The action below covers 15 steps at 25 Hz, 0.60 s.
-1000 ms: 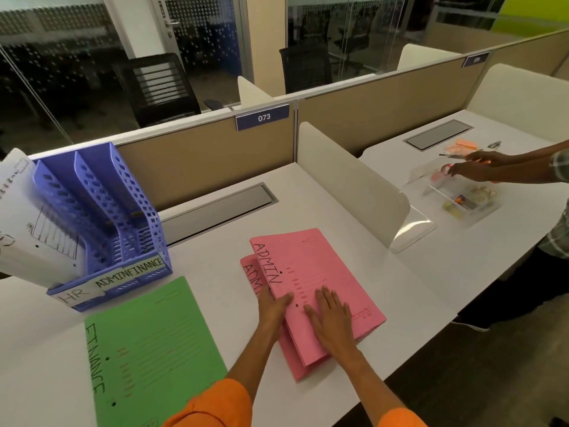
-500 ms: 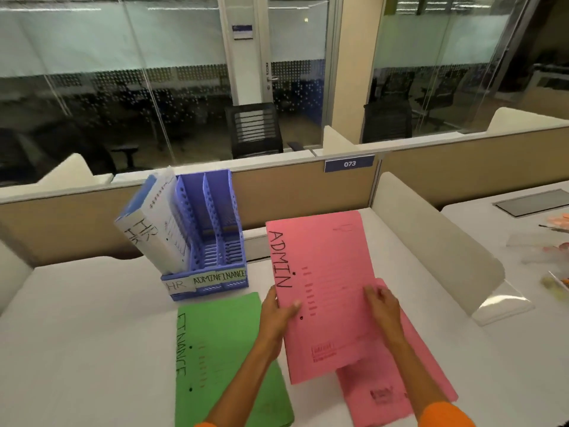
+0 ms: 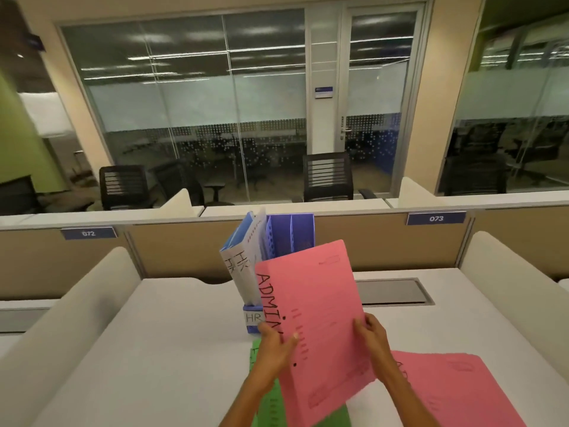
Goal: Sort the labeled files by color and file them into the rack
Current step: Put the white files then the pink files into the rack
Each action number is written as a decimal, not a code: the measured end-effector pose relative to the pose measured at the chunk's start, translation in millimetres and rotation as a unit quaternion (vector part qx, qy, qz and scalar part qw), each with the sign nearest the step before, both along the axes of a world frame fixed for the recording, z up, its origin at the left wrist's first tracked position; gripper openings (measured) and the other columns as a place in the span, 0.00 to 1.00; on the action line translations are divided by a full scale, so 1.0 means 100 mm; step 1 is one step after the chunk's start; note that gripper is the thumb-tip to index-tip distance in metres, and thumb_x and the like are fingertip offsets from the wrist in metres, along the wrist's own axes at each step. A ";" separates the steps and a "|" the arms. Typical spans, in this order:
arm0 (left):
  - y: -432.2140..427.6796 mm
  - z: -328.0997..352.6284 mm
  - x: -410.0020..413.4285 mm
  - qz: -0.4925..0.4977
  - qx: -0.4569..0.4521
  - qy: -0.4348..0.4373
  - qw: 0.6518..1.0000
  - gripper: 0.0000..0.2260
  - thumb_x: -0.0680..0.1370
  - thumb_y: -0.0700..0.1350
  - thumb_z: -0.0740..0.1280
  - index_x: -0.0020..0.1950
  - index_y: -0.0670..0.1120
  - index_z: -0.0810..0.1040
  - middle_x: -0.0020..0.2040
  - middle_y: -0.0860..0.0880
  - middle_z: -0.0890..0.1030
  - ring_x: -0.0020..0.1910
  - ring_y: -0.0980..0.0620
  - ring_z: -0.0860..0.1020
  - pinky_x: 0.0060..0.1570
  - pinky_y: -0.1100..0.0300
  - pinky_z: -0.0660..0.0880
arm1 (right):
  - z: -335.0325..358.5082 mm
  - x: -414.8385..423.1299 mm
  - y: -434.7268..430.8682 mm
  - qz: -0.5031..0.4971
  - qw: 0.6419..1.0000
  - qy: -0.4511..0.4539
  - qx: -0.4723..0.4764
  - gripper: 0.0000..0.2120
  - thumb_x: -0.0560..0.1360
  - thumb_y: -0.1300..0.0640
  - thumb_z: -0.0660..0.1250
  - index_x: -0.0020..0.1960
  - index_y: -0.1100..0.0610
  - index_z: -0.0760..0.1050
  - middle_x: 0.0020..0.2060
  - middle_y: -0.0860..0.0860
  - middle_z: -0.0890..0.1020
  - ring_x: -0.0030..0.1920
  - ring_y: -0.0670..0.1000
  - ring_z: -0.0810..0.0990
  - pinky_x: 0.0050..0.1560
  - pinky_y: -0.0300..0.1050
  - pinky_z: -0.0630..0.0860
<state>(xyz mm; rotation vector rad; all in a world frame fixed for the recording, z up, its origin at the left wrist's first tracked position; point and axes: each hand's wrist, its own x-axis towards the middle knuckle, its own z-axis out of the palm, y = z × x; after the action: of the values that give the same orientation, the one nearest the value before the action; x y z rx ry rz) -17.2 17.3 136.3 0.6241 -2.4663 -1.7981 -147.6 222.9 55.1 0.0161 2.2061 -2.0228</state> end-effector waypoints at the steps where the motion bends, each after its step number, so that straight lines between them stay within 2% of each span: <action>1: -0.06 0.04 0.01 0.008 0.028 -0.012 1.000 0.23 0.80 0.49 0.66 0.64 0.46 0.54 0.65 0.47 0.73 0.63 0.45 0.76 0.64 0.43 0.75 | 0.03 -0.03 -0.12 0.010 1.000 0.002 -0.005 0.08 0.80 0.53 0.65 0.57 0.54 0.75 0.55 0.51 0.80 0.55 0.52 0.77 0.53 0.49 0.72; 5: -0.22 0.16 0.03 0.017 0.083 -0.023 0.996 0.19 0.81 0.47 0.63 0.63 0.49 0.54 0.64 0.48 0.73 0.62 0.45 0.76 0.63 0.41 0.76 | 0.12 -0.18 -0.50 0.051 0.999 0.002 -0.006 0.13 0.80 0.52 0.63 0.64 0.53 0.72 0.59 0.50 0.78 0.60 0.52 0.75 0.59 0.50 0.72; 8: -0.34 0.24 -0.03 0.023 0.074 0.011 0.997 0.18 0.81 0.44 0.62 0.64 0.47 0.55 0.63 0.49 0.73 0.61 0.46 0.76 0.63 0.43 0.76 | 0.22 -0.30 -0.68 0.085 0.996 0.026 0.003 0.12 0.80 0.49 0.63 0.63 0.50 0.74 0.59 0.46 0.80 0.61 0.51 0.77 0.57 0.47 0.73; 10: -0.42 0.29 -0.07 0.035 0.047 0.030 0.998 0.14 0.82 0.42 0.61 0.61 0.45 0.56 0.60 0.48 0.74 0.58 0.48 0.77 0.62 0.45 0.76 | 0.30 -0.39 -0.78 0.110 0.992 0.050 0.035 0.15 0.81 0.47 0.61 0.65 0.49 0.74 0.61 0.45 0.79 0.63 0.50 0.77 0.59 0.47 0.74; 13: -0.50 0.38 -0.15 0.081 -0.034 0.080 0.993 0.09 0.81 0.37 0.58 0.56 0.42 0.58 0.56 0.45 0.76 0.49 0.50 0.78 0.52 0.51 0.77 | 0.32 -0.54 -0.92 0.112 0.972 0.109 0.176 0.22 0.82 0.46 0.58 0.72 0.54 0.68 0.69 0.51 0.75 0.67 0.52 0.74 0.69 0.53 0.70; 15: -0.53 0.46 -0.22 0.129 -0.072 0.123 0.981 0.09 0.80 0.34 0.57 0.54 0.41 0.57 0.52 0.43 0.77 0.43 0.49 0.77 0.46 0.54 0.73 | 0.26 -0.59 -0.97 0.124 0.934 0.163 0.294 0.25 0.82 0.45 0.58 0.75 0.55 0.65 0.72 0.52 0.71 0.71 0.52 0.70 0.71 0.51 0.67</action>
<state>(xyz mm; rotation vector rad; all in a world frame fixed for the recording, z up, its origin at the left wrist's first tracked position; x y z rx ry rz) -39.0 -35.5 181.8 0.6346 -2.2106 -1.4893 -206.1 125.4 80.6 -0.5362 2.7646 -1.2468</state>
